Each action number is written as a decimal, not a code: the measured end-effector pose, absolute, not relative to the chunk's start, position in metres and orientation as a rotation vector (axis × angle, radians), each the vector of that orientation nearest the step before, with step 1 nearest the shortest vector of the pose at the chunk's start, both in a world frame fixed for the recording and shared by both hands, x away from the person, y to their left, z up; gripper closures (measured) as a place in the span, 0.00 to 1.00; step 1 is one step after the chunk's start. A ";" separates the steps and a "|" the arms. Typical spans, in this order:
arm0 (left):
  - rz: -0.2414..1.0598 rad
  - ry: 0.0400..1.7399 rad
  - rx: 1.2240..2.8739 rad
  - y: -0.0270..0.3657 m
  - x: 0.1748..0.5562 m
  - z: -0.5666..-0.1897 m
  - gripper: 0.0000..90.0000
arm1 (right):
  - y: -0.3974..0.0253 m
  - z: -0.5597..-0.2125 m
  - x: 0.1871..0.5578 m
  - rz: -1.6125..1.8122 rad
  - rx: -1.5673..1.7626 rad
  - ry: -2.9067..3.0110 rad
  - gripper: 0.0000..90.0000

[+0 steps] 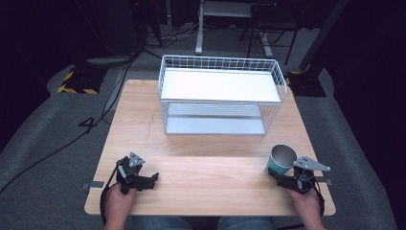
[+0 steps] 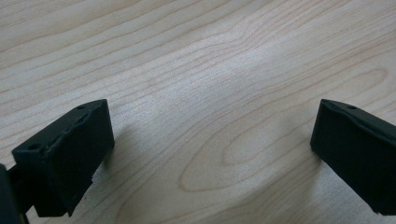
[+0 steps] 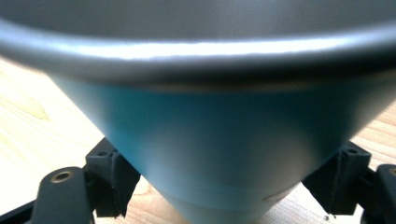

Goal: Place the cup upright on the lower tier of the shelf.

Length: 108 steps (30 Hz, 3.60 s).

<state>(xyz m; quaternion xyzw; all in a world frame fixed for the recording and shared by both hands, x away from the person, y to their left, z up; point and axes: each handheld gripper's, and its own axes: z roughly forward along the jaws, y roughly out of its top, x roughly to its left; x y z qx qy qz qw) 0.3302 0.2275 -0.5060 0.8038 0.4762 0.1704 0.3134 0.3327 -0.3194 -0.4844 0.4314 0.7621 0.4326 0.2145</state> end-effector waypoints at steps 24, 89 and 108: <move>0.455 1.268 2.113 0.229 0.329 -0.506 0.00 | -0.281 -0.451 0.371 1.204 1.149 2.200 0.25; 0.450 1.272 2.114 0.229 0.328 -0.506 0.00 | -0.141 -0.467 0.506 1.272 1.057 2.169 0.25; 0.450 1.272 2.114 0.229 0.328 -0.506 0.00 | -0.119 -0.479 0.535 1.256 1.052 2.125 0.25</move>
